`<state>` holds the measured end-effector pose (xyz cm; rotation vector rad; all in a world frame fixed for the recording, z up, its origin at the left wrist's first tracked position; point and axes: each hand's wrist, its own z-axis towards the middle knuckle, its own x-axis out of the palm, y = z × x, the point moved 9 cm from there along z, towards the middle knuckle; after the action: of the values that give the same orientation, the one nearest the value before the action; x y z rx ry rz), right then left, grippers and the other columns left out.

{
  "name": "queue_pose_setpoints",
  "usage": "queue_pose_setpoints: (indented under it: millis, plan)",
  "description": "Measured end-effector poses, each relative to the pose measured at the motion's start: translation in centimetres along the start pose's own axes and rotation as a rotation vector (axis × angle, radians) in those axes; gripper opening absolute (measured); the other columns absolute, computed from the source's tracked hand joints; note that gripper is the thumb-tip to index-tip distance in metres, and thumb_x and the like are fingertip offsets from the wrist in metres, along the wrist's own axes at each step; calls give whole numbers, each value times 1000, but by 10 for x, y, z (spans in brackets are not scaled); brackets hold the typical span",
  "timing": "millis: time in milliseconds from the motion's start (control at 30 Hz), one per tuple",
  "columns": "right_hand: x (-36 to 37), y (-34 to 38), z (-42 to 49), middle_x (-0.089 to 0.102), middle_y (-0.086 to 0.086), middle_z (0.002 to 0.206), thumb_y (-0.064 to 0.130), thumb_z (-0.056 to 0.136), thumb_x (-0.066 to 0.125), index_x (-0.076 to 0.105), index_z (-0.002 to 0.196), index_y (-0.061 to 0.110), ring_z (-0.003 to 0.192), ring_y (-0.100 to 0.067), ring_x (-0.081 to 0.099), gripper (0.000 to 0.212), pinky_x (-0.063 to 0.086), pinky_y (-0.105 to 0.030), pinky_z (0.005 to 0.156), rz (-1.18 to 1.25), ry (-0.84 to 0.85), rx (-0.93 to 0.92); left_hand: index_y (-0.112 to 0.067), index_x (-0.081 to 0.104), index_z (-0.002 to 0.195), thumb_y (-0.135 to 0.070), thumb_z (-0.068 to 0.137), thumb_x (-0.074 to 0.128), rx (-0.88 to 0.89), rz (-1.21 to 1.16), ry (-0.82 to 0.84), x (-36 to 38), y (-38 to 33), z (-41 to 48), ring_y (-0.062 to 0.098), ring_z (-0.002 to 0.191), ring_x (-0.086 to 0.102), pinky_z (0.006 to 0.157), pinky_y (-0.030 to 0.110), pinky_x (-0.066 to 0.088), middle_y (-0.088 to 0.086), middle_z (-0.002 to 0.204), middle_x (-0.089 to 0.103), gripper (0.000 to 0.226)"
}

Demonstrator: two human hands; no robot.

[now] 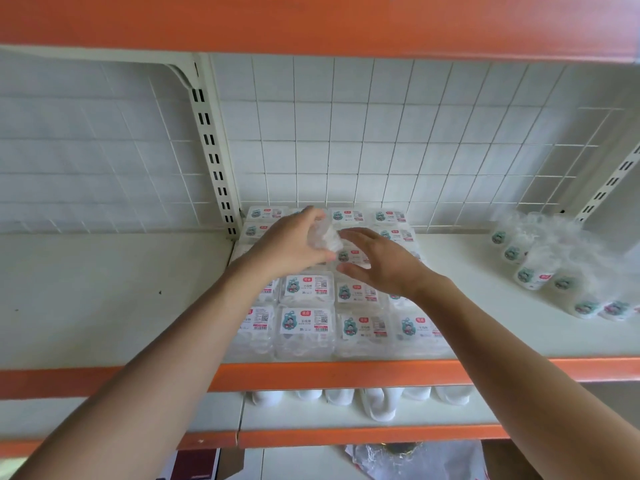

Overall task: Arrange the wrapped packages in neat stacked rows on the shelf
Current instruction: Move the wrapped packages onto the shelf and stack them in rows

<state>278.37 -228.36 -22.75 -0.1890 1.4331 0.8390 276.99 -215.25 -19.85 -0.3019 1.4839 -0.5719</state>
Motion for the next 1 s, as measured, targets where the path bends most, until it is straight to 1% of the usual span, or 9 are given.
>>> queue_pose_setpoints:
  millis: [100, 233, 333, 467, 567, 667, 733, 867, 1000]
  plan:
    - [-7, -2, -4, 47, 2, 142, 44, 90, 61, 40, 143, 24, 126, -17, 48, 60, 42, -35, 103, 108, -33, -3, -26, 31, 144, -43, 85, 69, 47, -128, -37, 2, -15, 1, 16, 126, 45, 93, 25, 33, 1, 140, 45, 72]
    - [-9, -9, -10, 56, 3, 130, 46, 89, 63, 46, 134, 22, 121, -14, 51, 54, 44, -40, 100, 234, -65, 7, -27, 36, 138, -41, 88, 65, 62, -311, -81, 9, -29, 3, 12, 119, 50, 95, 26, 39, -4, 129, 50, 59]
    - [-11, -21, -21, 54, 2, 134, 55, 83, 61, 35, 143, 28, 124, -8, 51, 71, 44, -37, 104, 478, -75, 121, -27, 40, 132, -41, 93, 59, 12, -521, -95, 14, -34, 4, 5, 113, 53, 91, 24, 43, -11, 125, 52, 46]
    - [-13, -24, -27, 56, 1, 131, 61, 77, 66, 24, 149, 33, 122, -6, 53, 88, 45, -35, 104, 648, -92, 170, -27, 39, 128, -40, 97, 53, -8, -685, -88, 22, -42, 3, -6, 105, 52, 78, 9, 38, -20, 118, 53, 36]
    - [-20, -30, -30, 58, 5, 122, 46, 81, 70, 25, 150, 31, 116, -8, 55, 84, 46, -33, 101, 517, -140, 172, -29, 36, 137, -39, 98, 50, -23, -702, -69, 28, -41, 4, -1, 107, 54, 82, 15, 43, -17, 124, 54, 43]
    - [-29, -40, -36, 53, -1, 126, 35, 80, 74, 28, 149, 33, 114, -15, 52, 83, 47, -37, 99, 319, -188, 161, -32, 41, 136, -34, 90, 59, -46, -645, -98, 32, -30, 7, 9, 107, 60, 94, 38, 51, -6, 124, 59, 50]
    - [-30, -41, -37, 51, -4, 128, 27, 78, 77, 31, 148, 32, 113, -17, 51, 84, 47, -33, 97, 247, -189, 133, -29, 46, 133, -34, 86, 61, -65, -616, -111, 33, -25, 8, 13, 106, 62, 93, 44, 53, -3, 119, 61, 50]
    - [-34, -36, -36, 49, -2, 129, 21, 77, 79, 37, 146, 30, 111, -13, 49, 82, 35, -13, 87, 149, -217, 75, -18, 53, 130, -19, 91, 62, -93, -599, -155, 31, -21, 10, 12, 95, 65, 85, 42, 56, -3, 107, 65, 40]
    - [-39, -34, -36, 49, 0, 133, 20, 78, 78, 42, 143, 27, 109, -5, 47, 75, 37, -14, 91, 153, -252, 56, -21, 54, 128, -19, 91, 61, -105, -608, -156, 28, -18, 8, 14, 83, 67, 81, 34, 57, -2, 105, 64, 38]
